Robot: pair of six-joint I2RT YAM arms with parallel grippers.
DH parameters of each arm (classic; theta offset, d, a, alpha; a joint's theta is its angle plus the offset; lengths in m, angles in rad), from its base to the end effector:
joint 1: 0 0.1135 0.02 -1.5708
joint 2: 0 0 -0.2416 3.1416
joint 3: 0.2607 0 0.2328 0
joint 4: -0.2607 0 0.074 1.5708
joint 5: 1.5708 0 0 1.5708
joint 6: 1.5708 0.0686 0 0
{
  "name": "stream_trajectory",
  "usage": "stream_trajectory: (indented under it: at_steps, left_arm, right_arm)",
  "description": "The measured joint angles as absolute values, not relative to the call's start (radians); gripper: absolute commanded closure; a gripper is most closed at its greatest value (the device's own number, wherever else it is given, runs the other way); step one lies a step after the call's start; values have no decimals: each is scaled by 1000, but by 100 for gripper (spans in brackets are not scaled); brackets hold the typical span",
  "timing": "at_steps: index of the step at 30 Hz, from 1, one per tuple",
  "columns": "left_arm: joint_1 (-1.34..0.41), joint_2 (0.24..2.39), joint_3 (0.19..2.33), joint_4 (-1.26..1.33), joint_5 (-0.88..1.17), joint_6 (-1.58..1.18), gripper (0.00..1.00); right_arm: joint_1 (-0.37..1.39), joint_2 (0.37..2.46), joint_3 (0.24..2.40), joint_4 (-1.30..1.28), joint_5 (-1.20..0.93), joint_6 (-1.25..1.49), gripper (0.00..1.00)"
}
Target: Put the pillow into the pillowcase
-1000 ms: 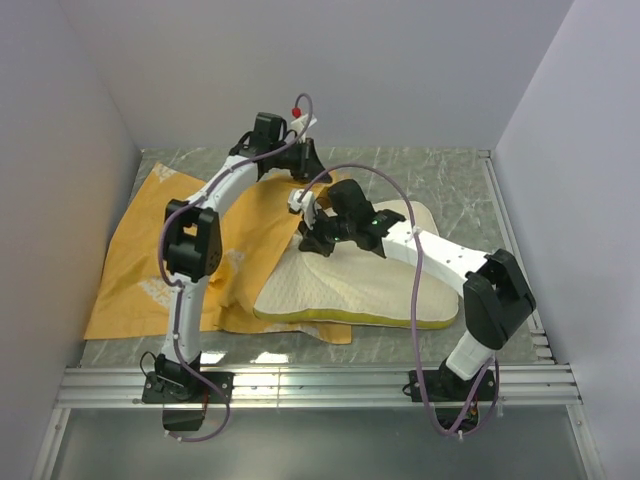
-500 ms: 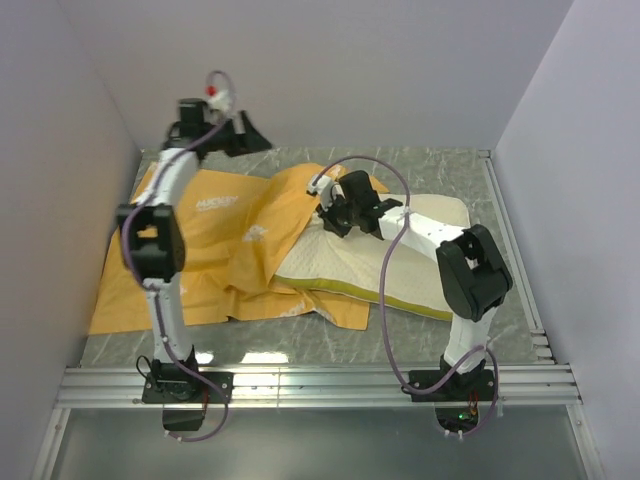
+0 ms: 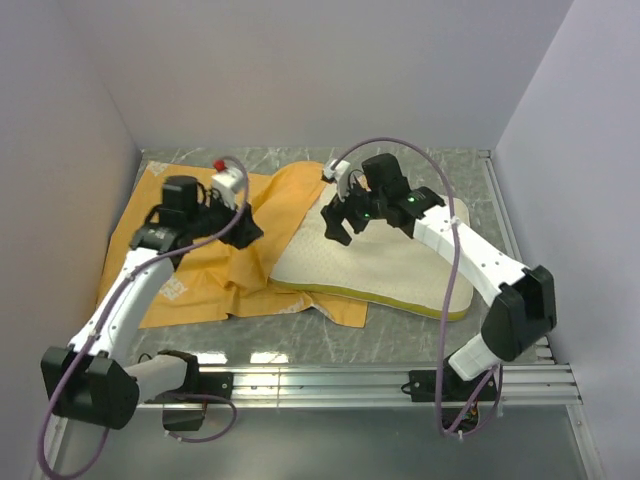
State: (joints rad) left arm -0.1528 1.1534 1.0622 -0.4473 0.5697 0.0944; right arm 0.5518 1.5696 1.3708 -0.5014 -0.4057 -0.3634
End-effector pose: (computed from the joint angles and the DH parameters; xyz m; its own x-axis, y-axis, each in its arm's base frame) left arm 0.2559 -0.0769 0.3061 -0.4494 0.1495 -0.8807 0.6310 0.7510 -0.1945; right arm 0.2897 0.2101 0.2812 -0.2503 -0.5376 -0.8052 -0.8855 0.4634 -0.0341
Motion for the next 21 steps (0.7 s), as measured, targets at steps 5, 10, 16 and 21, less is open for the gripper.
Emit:
stream_trajectory:
  at_steps: [5,10,16,21]
  left_arm:
    - [-359,1239,941,-454,387,110,37]
    - [-501,1333,918,-445,208,96,51]
    - [-519,1406,927,-435,56,72,78]
    - [-521,1405,968,-456,9,80,100]
  right_arm:
    - [552,1484,1251,-516,-518,-267,20]
    - [552,1518,1094,-516,-579,-175,26]
    - [551,1608,1074,-462,-574,-114,39]
    - [546,1664,1076,-422,-526,-77,41]
